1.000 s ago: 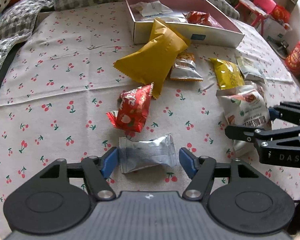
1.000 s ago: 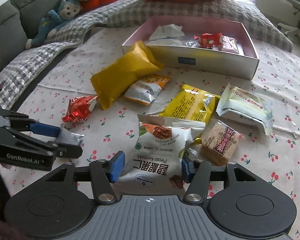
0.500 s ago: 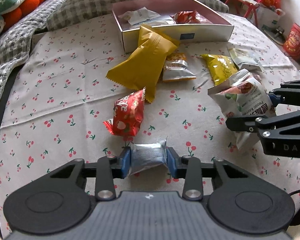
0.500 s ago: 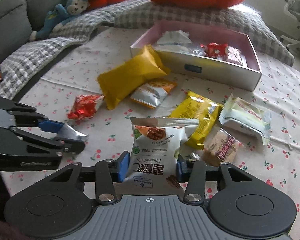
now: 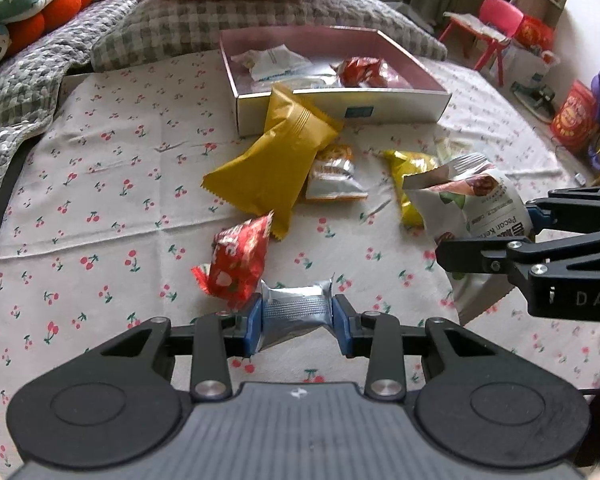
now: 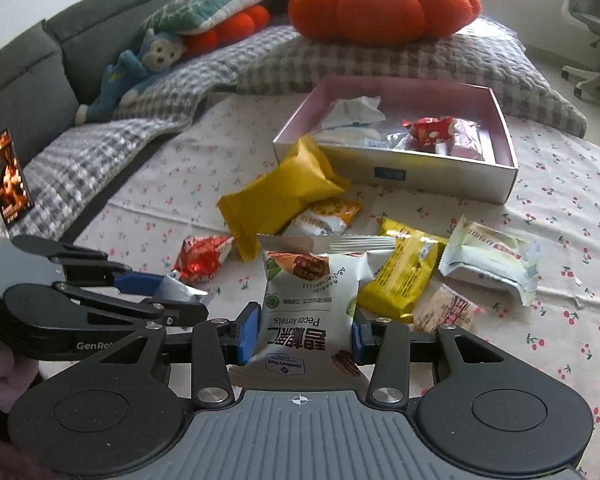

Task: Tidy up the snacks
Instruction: 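Carry the silver snack and white pecan bag over the pink box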

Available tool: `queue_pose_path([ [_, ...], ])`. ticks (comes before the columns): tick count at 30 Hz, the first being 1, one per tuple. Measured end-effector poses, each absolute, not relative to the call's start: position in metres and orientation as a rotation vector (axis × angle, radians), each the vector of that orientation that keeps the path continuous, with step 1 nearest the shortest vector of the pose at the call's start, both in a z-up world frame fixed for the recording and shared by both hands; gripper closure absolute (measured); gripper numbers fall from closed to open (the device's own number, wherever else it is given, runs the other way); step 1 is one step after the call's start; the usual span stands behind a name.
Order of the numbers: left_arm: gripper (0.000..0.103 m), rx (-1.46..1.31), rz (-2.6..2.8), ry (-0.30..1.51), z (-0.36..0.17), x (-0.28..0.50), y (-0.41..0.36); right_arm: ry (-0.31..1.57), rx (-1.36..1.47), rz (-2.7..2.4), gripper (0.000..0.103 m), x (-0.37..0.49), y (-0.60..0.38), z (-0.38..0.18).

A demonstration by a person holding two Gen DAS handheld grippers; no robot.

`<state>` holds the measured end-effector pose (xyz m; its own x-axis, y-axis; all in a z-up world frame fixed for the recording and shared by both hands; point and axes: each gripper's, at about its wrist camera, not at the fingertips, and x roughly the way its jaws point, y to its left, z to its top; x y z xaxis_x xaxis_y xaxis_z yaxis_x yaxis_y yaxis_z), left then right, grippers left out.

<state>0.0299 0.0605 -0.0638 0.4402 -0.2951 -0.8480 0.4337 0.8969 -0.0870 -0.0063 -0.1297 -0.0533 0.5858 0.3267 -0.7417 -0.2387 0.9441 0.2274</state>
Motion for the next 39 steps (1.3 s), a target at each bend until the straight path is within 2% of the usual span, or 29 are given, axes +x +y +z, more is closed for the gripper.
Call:
queue_pose_path([
  [25,0.069,-0.023,-0.389,0.912,-0.021,0.090,0.032,0.760,0.324,0.118,0.060,0.055,-0.208,-0.004],
  [39,0.069,-0.033,-0.316,0.769,-0.026,0.139,-0.017,0.720,0.487,0.009,0.060,0.094,-0.237,-0.014],
])
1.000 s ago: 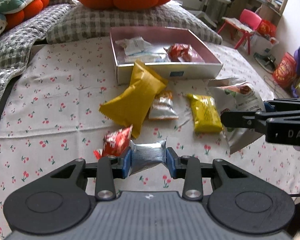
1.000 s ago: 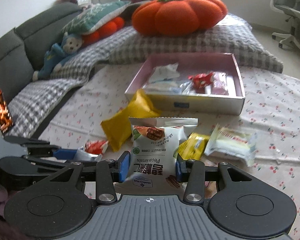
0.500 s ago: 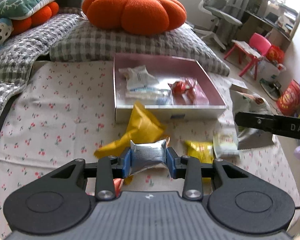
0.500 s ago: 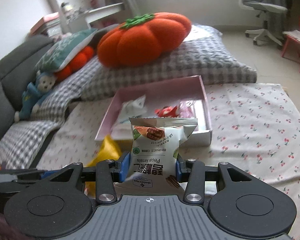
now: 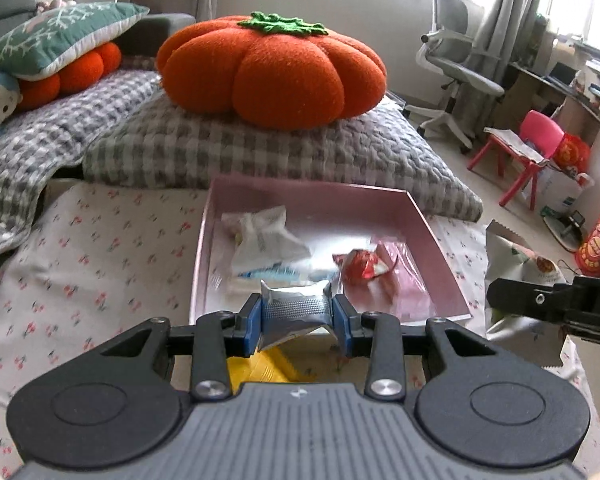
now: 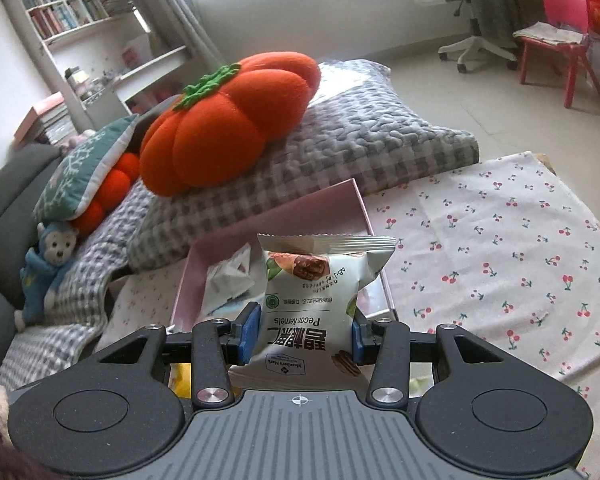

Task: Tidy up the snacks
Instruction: 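Carry the silver snack and white pecan bag over the pink box, then open both tools to drop the silver snack and pecan bag into the box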

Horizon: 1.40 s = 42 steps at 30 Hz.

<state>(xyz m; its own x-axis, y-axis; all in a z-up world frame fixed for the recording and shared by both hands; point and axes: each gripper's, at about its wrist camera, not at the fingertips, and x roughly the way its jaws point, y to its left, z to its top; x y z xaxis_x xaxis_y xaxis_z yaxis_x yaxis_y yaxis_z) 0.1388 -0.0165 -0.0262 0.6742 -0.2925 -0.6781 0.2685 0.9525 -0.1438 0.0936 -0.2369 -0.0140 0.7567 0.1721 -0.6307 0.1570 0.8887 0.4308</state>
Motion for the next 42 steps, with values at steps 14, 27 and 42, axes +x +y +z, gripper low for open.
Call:
queue_pose_path([
  [14,0.068,0.106,-0.230,0.793,-0.072,0.167,-0.045,0.773,0.506,-0.012,0.060,0.162,-0.245,-0.059],
  [27,0.066,0.002,-0.184,0.824,-0.076,0.172,-0.039,0.785,0.452,0.034,0.059,0.199,-0.240,-0.072],
  [42,0.015,0.009,-0.236,0.845,-0.070,0.175,-0.044,0.746,0.434,0.025,0.029,0.191,-0.245,-0.052],
])
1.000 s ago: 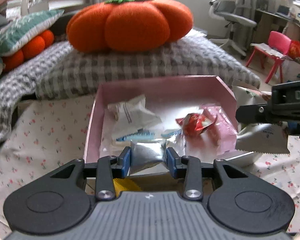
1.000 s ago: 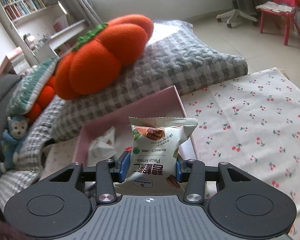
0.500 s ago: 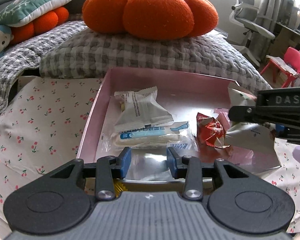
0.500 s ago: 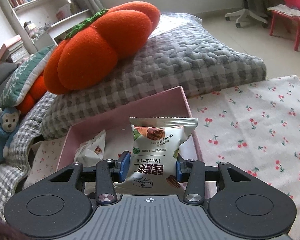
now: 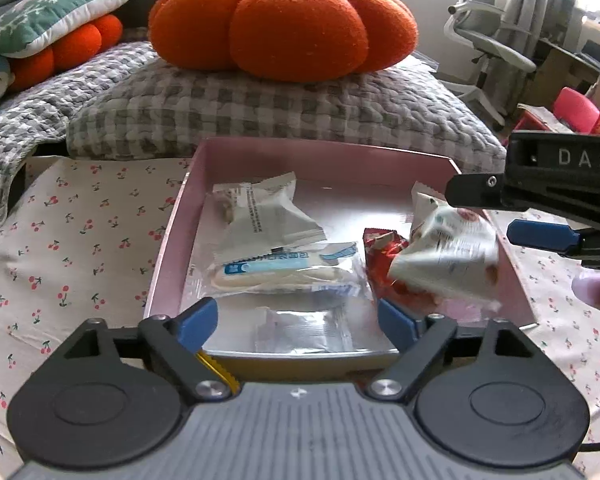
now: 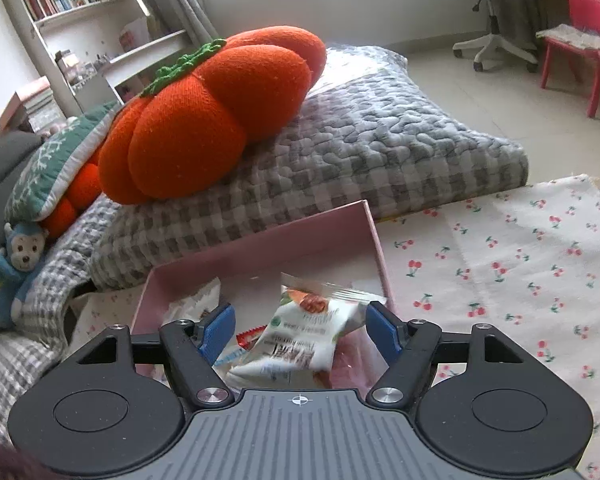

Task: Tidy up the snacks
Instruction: 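Open both tools to drop the silver snack and pecan bag into the box, then withdraw both tools from the box back toward the snack pile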

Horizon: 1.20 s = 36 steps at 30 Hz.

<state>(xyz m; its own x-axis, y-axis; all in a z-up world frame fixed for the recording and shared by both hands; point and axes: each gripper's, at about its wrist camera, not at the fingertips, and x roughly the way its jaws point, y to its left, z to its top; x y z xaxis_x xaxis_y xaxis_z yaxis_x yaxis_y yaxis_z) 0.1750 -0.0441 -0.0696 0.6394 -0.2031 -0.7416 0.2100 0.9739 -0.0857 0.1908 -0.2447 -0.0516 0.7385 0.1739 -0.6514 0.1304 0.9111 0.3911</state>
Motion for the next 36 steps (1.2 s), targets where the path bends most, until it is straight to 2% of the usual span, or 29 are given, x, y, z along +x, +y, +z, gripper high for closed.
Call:
queue_pose_path([
  [3,0.010,0.014,-0.247,0.858,-0.066,0.172,-0.045,0.750,0.430,0.013,0.023,0.185,-0.246,-0.047],
  [9,0.004,0.003,-0.260,0.871,-0.057,0.163,-0.039,0.758,0.407,-0.005,0.020,0.169,-0.244,-0.034],
  [21,0.000,-0.049,-0.259,0.937,-0.047,0.145,-0.015,0.777,0.355,0.008,0.018,0.122,-0.233,-0.014],
  [36,0.000,0.004,-0.283,0.955,-0.043,0.111,0.012,0.886,0.310,0.021,0.016,0.073,-0.225,-0.017],
])
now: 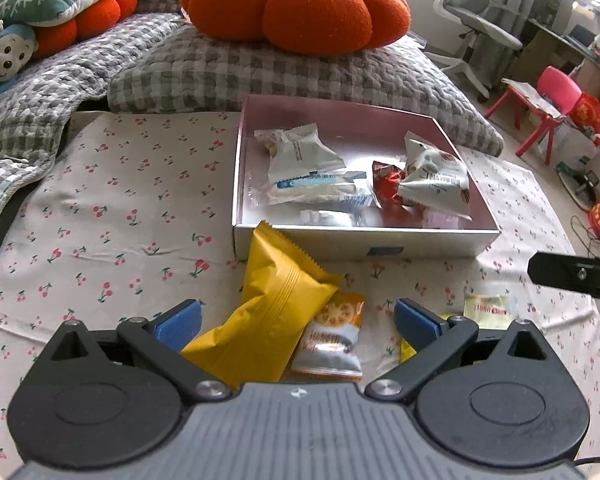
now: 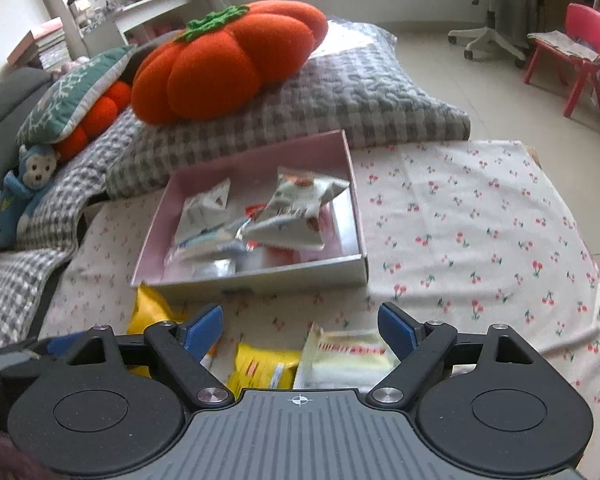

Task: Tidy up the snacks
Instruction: 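Withdraw both tools from the box back toward the snack pile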

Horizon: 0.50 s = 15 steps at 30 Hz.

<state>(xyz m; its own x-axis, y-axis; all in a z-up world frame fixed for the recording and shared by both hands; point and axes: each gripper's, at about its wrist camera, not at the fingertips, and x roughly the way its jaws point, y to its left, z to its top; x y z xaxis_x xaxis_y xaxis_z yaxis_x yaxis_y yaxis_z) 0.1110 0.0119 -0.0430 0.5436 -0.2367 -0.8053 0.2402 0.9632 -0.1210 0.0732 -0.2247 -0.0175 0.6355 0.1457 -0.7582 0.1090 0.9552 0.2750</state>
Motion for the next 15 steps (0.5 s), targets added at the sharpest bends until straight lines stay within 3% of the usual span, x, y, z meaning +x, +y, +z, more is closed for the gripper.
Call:
queue_pose_path([
  [15,0.000,0.021,-0.312,0.942,-0.045,0.093,0.044,0.824,0.154,0.122,0.010,0.031,-0.208,-0.033],
])
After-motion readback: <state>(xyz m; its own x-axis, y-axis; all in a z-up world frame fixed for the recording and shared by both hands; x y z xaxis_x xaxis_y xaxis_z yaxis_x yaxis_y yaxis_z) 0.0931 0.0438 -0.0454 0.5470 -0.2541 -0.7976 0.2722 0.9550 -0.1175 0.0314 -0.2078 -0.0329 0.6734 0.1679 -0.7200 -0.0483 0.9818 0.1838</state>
